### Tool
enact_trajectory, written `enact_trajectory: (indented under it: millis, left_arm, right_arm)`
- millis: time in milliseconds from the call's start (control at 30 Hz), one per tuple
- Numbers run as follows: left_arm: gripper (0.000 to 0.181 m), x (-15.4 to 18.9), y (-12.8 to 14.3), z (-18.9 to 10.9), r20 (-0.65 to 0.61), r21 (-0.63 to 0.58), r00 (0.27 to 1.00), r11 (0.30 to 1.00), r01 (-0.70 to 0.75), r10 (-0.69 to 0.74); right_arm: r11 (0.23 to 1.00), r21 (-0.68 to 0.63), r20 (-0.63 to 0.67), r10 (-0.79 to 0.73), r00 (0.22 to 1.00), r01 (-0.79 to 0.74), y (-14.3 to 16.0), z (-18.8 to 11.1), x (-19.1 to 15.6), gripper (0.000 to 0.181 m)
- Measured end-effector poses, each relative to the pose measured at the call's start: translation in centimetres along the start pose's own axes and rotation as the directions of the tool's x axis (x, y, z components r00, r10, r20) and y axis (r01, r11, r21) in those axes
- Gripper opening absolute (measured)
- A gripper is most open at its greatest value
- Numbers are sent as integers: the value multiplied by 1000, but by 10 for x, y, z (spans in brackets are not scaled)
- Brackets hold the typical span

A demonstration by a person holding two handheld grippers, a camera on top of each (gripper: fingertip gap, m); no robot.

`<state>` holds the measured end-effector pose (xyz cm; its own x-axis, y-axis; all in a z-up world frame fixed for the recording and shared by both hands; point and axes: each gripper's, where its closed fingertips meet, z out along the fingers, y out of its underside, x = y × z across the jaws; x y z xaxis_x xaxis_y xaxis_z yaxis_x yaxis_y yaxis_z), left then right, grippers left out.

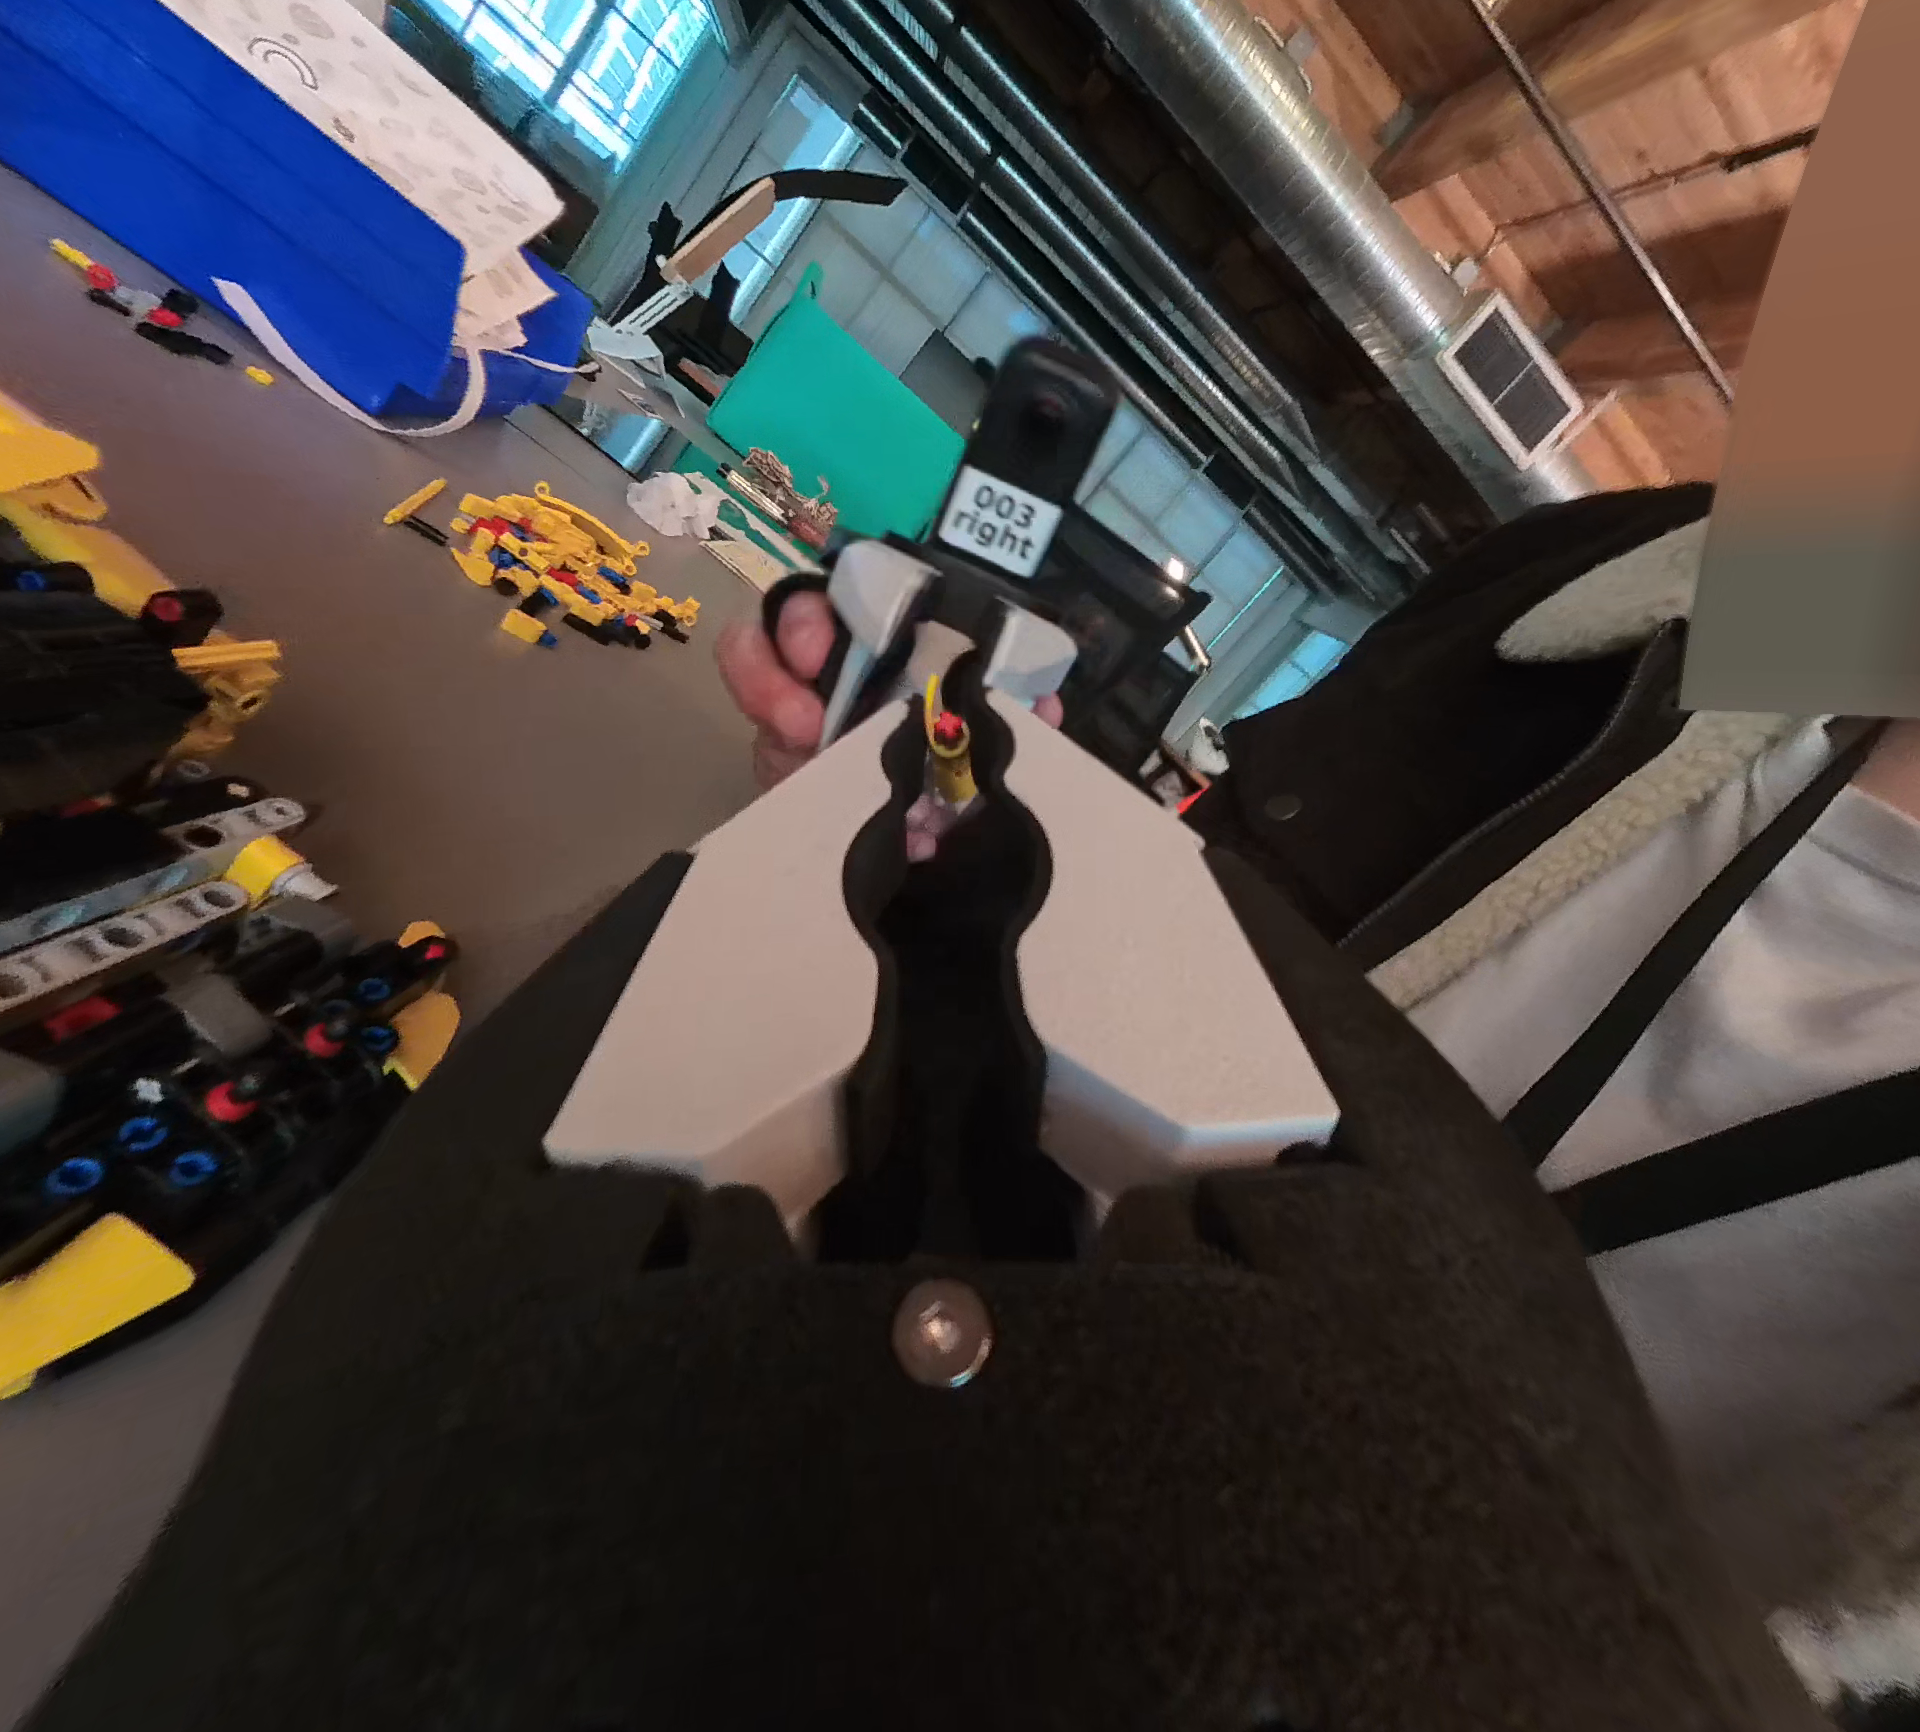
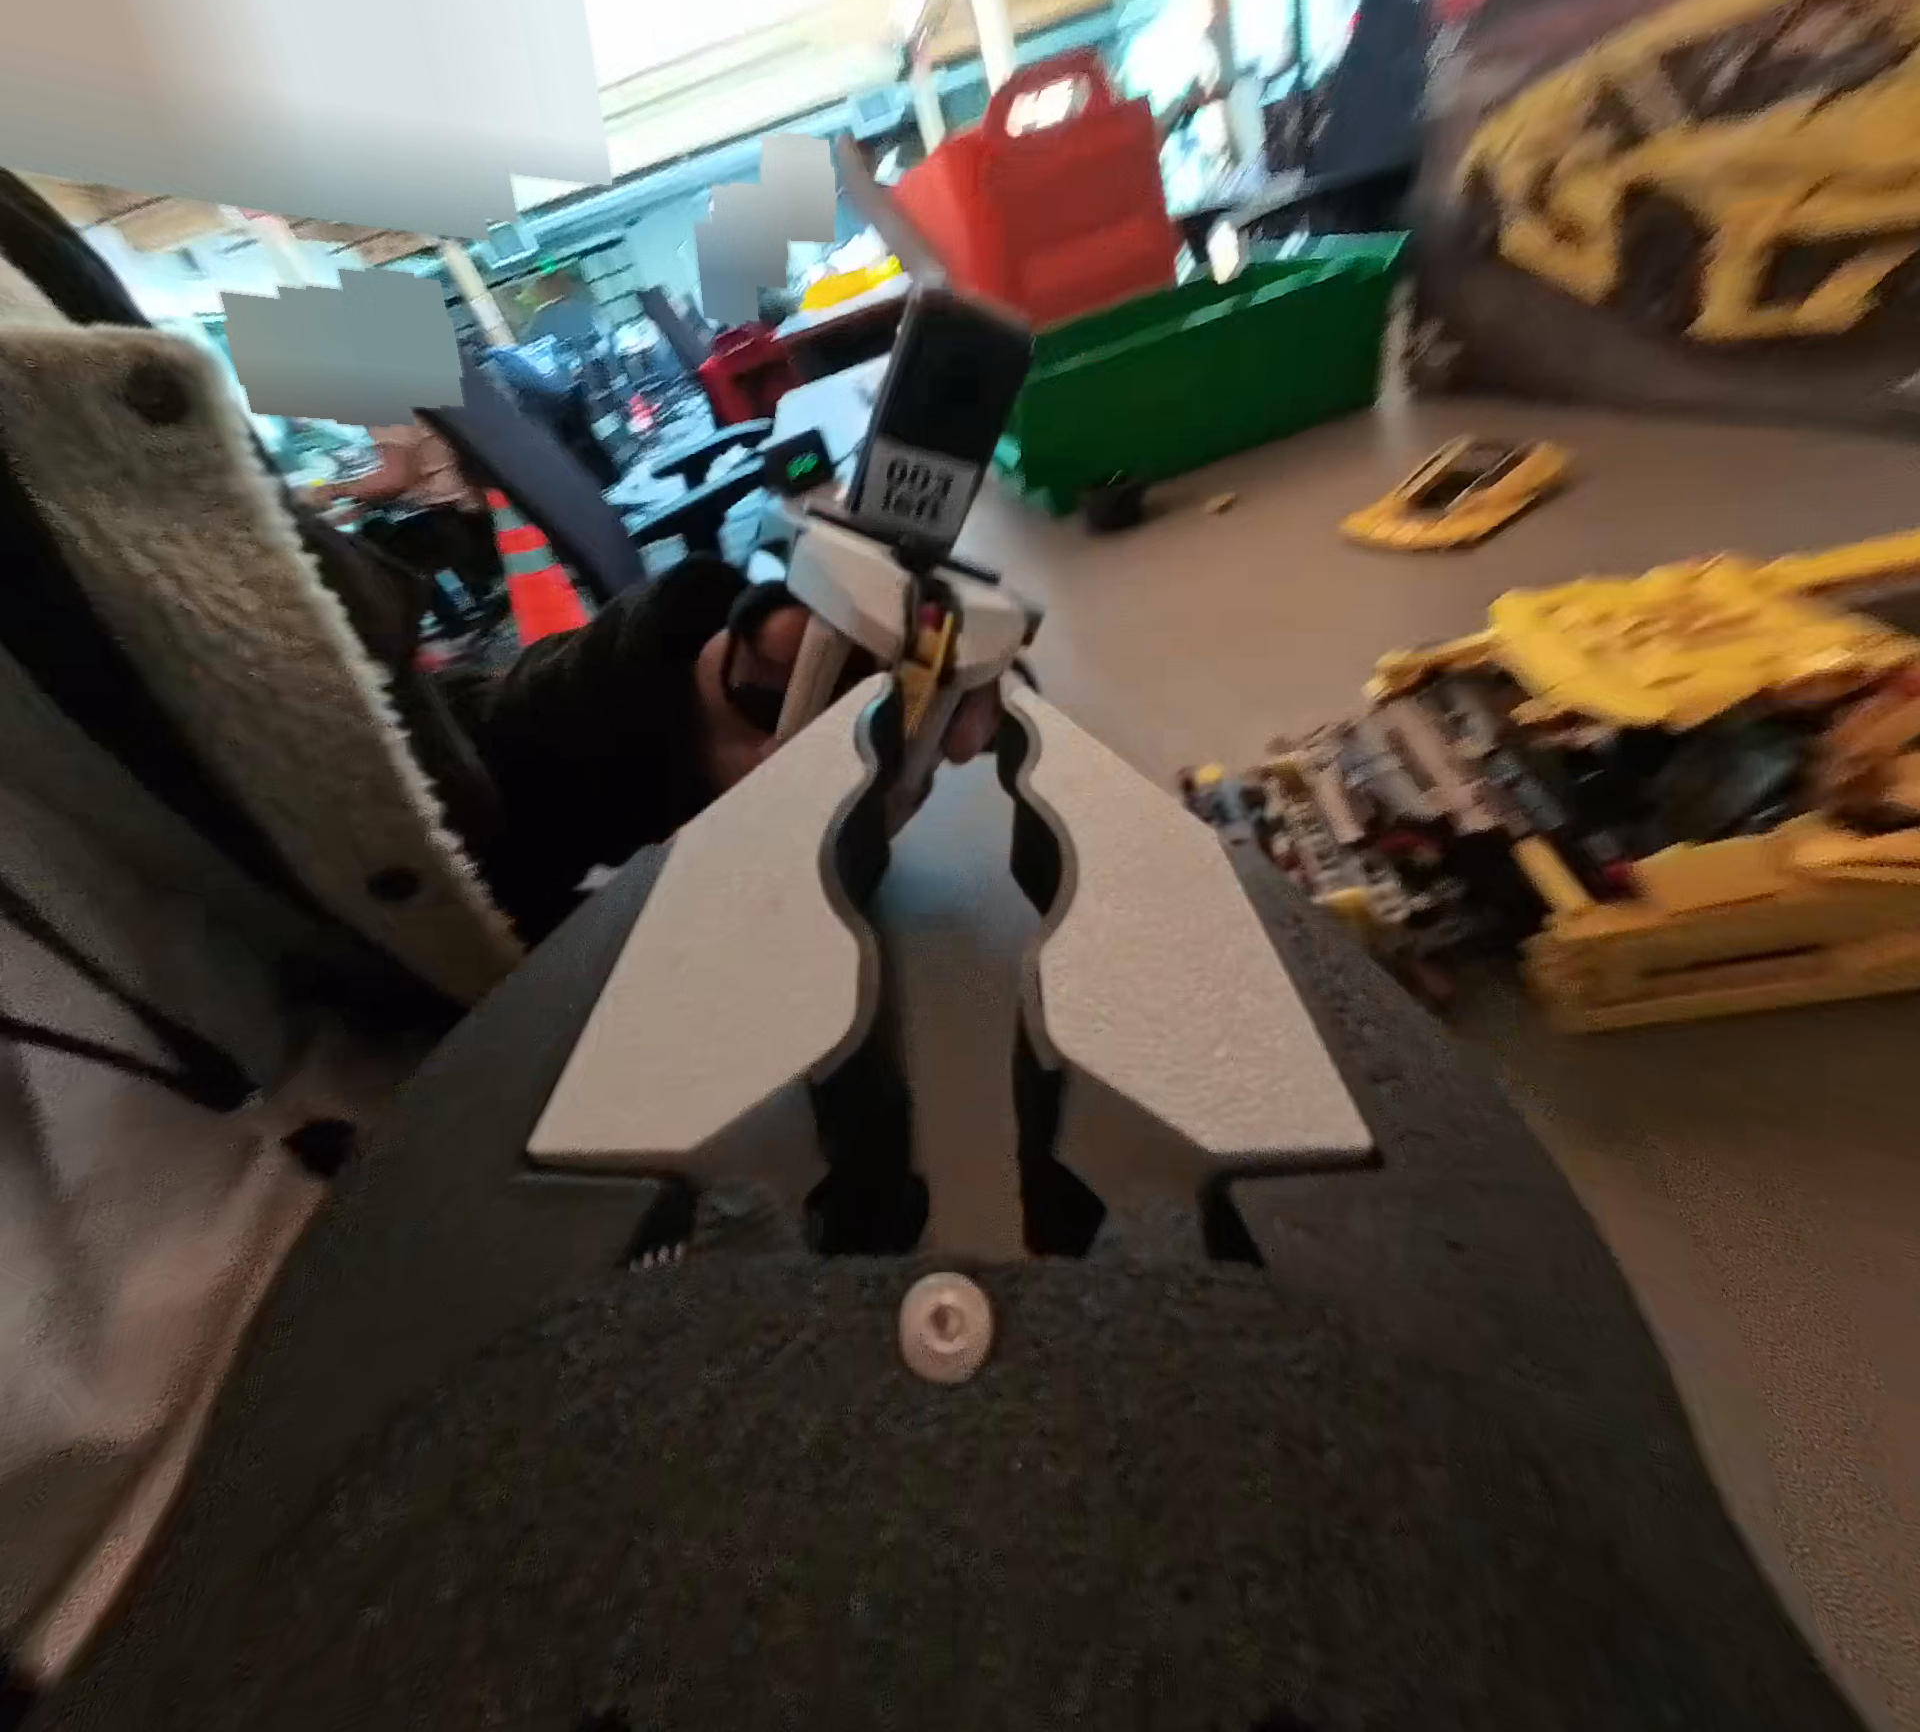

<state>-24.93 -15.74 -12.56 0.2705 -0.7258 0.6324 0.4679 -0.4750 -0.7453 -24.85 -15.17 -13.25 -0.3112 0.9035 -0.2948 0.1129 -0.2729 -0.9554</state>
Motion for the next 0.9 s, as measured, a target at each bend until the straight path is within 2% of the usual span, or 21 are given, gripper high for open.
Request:
enact_trajectory:
  millis: [67,100,200,300,367,633,700,733,767,833,900]
  left_arm:
    - [7,1,2,2,9,-13,1000,1000,-26,26]
    - [7,2,2,2,9,-18,999,999,-35,35]
    - [7,-1,2,3,31,-15,998,998,-54,54]
    - [11,-2,-6,1,59,27,994,995,-91,90]
    - [16,-5,-7,0,72,28,994,996,-88,86]
    - [8,-8,-11,-4,118,43,984,990,-136,130]
    - [8,-11,-11,-4,137,41,982,990,-137,130]
    - [8,-19,-14,-8,195,37,968,985,-171,161]
    - [7,-27,-15,-13,270,5,938,974,-226,217]
    - [7,-37,-9,-15,362,-110,864,937,-332,349]
    - [7,-45,3,-11,407,-272,754,857,-438,515]
  right_arm:
    - [998,-53,68,39,997,-35,9,5,-9,11]
    - [997,-69,65,35,997,-30,11,6,-9,3]
    - [995,-91,39,37,999,-33,16,8,-5,1]
    - [969,-9,60,248,967,-247,3,9,5,0]
    - [941,24,73,335,939,-337,1,11,8,0]
    - [926,42,74,372,925,-376,1,17,7,0]
    - [941,-4,62,339,939,-339,9,19,6,6]
    - [955,-15,40,297,954,-296,9,17,8,21]
    - [973,-1,-13,229,973,-229,6,12,16,26]
    - [999,8,-124,43,991,-42,0,4,26,26]
    - [997,-7,-176,-80,981,80,-2,7,23,25]
